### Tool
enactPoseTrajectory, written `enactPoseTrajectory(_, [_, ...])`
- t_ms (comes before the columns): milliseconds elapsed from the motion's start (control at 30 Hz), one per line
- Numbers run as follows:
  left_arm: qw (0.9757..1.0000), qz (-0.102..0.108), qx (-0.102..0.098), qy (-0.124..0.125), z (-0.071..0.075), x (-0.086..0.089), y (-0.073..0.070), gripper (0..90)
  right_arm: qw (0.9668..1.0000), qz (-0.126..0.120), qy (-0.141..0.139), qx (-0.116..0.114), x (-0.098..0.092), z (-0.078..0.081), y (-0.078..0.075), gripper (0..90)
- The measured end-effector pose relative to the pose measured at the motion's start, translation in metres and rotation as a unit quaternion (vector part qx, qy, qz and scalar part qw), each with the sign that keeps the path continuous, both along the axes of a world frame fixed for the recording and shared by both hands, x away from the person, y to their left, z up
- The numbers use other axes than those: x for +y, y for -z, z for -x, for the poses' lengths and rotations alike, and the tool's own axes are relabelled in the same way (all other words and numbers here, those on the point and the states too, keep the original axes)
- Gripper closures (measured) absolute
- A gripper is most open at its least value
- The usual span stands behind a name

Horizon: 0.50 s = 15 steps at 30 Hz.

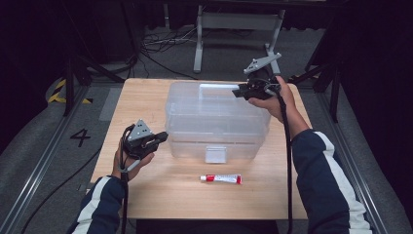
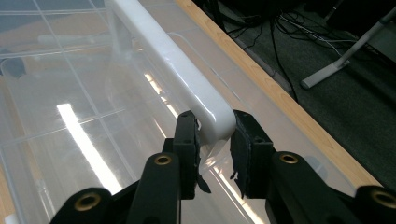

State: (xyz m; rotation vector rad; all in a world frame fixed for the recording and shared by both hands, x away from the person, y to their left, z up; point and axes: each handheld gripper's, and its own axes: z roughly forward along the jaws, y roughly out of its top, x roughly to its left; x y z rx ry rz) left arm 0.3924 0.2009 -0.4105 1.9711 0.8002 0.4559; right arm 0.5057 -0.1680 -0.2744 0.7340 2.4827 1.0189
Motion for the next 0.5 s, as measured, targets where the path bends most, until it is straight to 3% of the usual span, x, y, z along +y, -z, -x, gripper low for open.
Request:
enactPoseTrajectory(300, [0.9998,0.015,-0.011,-0.011,-0.0030,0.0003,-0.0029,86.4,1.0000,0.005,0.002,-0.002,0.0017,-0.0028,-0.0027,72.0])
enactPoseTrajectory(500, [0.9998,0.014,-0.008,-0.012,-0.0038,-0.0035,-0.0013,86.7,0.9999,0.002,0.005,-0.009,0.0009,0.0012,0.0002,70.6])
